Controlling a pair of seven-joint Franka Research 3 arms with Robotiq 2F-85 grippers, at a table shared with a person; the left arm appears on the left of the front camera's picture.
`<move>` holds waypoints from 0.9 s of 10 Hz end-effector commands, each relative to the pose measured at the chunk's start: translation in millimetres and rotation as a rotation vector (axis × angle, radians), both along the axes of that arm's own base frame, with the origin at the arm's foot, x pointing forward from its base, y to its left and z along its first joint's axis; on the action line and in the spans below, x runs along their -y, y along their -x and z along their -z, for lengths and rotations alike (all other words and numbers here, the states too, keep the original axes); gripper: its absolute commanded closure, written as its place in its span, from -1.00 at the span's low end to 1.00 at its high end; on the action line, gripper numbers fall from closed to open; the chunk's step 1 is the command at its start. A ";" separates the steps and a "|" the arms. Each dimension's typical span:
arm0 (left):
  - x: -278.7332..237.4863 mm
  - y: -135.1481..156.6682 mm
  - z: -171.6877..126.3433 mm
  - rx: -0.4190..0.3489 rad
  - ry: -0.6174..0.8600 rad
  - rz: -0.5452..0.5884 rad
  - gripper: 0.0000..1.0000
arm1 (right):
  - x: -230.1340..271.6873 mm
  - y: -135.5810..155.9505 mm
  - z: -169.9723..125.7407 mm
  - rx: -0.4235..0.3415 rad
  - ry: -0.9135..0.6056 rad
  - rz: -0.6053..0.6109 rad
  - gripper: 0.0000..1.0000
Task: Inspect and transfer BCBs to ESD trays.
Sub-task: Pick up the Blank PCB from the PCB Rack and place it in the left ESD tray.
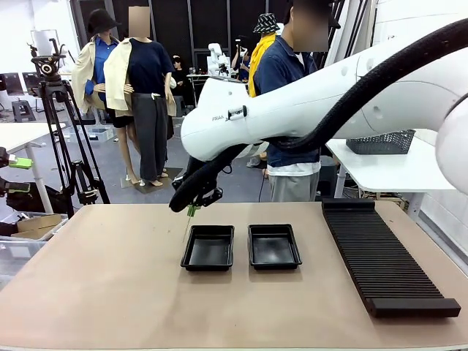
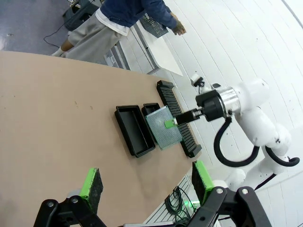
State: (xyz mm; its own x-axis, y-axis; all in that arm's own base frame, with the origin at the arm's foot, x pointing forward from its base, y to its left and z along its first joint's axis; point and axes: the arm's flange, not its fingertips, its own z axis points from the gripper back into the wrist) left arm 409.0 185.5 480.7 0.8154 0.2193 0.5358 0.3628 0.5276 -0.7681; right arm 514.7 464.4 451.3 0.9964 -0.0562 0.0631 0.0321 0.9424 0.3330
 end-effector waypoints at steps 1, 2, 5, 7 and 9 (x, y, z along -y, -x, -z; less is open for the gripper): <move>0.2 2.4 -0.5 0.001 0.002 0.003 -1.00 | 7.4 -21.9 9.4 -0.057 -0.047 -0.010 1.00; 0.2 2.4 -0.5 0.001 0.002 0.003 -1.00 | 11.5 -28.4 17.1 -0.082 -0.060 -0.014 1.00; 0.2 2.4 -0.5 0.001 0.002 0.003 -1.00 | 20.8 -36.7 48.6 -0.138 -0.069 0.000 1.00; 0.2 2.4 -0.5 0.001 0.002 0.003 -1.00 | 28.1 -39.2 65.4 -0.152 -0.076 0.023 1.00; 0.2 2.4 -0.5 0.001 0.002 0.003 -1.00 | 35.2 -46.7 75.8 -0.134 -0.111 0.051 1.00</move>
State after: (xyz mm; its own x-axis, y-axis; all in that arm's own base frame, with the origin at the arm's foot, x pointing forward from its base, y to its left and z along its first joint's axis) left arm 409.0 185.4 480.6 0.8155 0.2192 0.5356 0.3627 0.5275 -0.7682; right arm 562.2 437.1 380.3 0.9904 -0.1018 -0.0939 0.1302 0.9155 0.3808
